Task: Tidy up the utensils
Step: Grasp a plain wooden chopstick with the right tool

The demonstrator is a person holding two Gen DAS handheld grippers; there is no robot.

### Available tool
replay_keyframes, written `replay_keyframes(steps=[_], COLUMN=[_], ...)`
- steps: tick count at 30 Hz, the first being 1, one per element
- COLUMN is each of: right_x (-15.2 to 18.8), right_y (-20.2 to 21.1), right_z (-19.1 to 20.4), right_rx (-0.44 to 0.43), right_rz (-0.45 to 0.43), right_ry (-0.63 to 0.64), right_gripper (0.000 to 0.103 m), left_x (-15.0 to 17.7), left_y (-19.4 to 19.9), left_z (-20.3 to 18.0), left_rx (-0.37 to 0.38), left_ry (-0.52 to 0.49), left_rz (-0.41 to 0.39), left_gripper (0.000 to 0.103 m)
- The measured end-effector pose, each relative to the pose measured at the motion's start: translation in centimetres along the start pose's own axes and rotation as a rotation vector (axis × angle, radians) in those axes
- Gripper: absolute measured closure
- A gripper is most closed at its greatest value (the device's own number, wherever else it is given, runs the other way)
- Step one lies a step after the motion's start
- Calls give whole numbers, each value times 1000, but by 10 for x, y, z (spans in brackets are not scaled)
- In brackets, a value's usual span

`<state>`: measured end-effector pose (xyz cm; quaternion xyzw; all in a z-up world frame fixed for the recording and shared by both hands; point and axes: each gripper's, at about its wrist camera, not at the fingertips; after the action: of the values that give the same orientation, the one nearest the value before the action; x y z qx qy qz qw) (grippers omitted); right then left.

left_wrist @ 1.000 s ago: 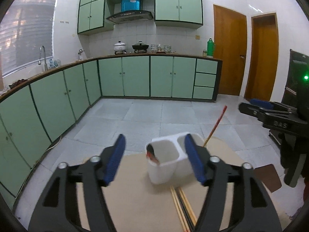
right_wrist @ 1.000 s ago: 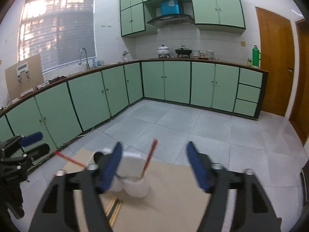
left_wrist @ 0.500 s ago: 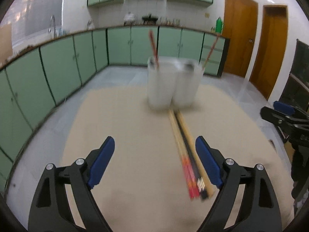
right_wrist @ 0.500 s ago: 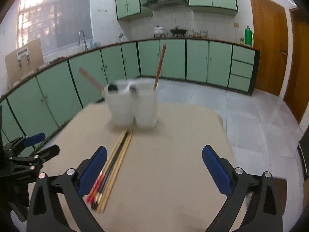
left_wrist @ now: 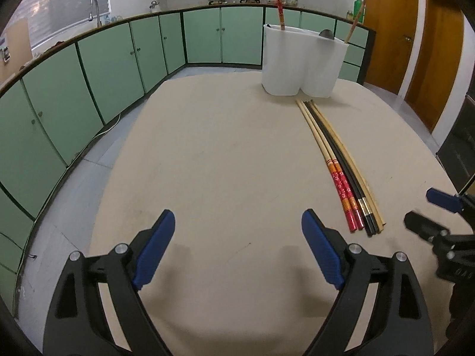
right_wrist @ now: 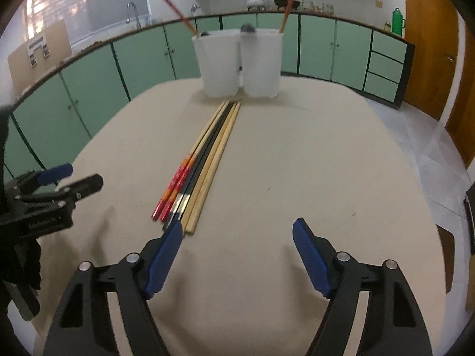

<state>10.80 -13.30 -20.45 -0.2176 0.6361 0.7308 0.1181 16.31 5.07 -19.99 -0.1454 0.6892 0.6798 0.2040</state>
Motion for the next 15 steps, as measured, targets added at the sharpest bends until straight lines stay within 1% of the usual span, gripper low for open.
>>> replay_keyframes(steps=[2, 9, 15], right_x=[1, 1, -3], right_y=[-5, -20, -25], right_z=[4, 10, 18], right_rx=[3, 56, 65], right_rz=[18, 66, 65], right_ry=[7, 22, 27], right_gripper=[30, 31, 31], left_x=[1, 2, 2], left_y=[0, 0, -2], left_z=[0, 4, 6], left_rx=[3, 17, 25], left_ry=[1, 19, 29], left_rz=[3, 6, 7], left_gripper=[18, 18, 17])
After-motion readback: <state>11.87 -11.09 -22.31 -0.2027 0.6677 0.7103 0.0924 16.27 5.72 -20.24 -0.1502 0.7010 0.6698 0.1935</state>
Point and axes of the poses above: each gripper's, at about its wrist camera, not at the fingertips, and y roughly against the way its jaws point, z to its left, x to its underside, and after that the axes turned 14 degrees about z, right-handed
